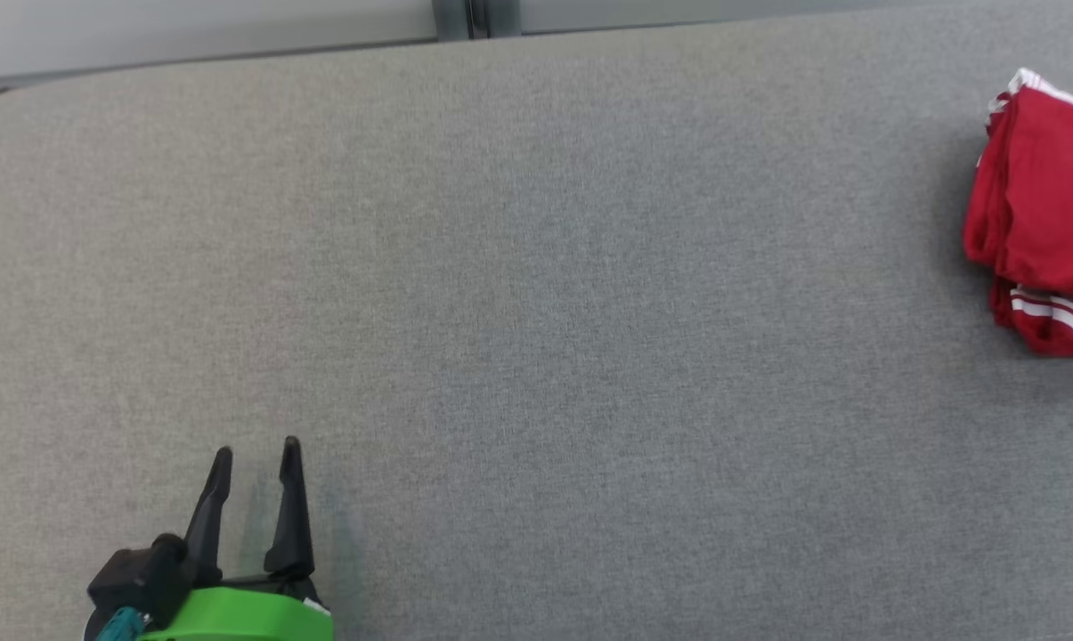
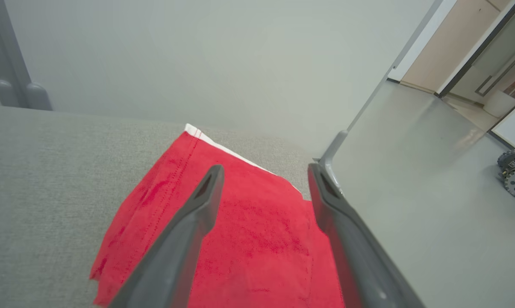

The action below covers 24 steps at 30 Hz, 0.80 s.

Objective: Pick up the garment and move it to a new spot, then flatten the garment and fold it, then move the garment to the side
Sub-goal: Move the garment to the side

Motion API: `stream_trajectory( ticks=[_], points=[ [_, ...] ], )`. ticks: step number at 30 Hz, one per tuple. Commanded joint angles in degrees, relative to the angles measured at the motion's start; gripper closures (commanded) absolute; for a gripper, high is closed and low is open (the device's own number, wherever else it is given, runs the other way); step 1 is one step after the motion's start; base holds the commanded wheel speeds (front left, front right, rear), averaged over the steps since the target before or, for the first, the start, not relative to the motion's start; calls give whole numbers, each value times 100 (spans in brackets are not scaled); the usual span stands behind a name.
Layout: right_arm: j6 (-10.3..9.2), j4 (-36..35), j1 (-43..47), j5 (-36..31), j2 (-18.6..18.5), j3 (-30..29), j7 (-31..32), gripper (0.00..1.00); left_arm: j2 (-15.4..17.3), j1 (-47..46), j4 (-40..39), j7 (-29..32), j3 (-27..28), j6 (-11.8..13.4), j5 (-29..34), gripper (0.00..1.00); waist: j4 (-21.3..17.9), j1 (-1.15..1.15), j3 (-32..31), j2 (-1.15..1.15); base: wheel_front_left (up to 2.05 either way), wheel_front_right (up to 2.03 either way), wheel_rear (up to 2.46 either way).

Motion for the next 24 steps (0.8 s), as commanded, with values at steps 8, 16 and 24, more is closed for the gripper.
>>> stream_trajectory(
  ticks=[8, 16, 24],
  points=[
    [-7, -1287, 1699, 122, 986, 584, -1212, 0, 21, 474, -106, -15, 344, 89, 60, 0, 82, -1, -1006, 0, 0, 0, 0],
    [-7, -2199, 3119, 62, 1781, 1168, -1248, 0, 20, 555, -54, -15, 502, 95, 169, 0, 190, -1, -1352, 0, 0, 0, 0],
    [-7, -2310, 3538, -4, 2054, 1074, -1249, 0, 20, 519, 36, -15, 428, 14, 161, 0, 139, -1, -1440, 0, 0, 0, 0]
  ],
)
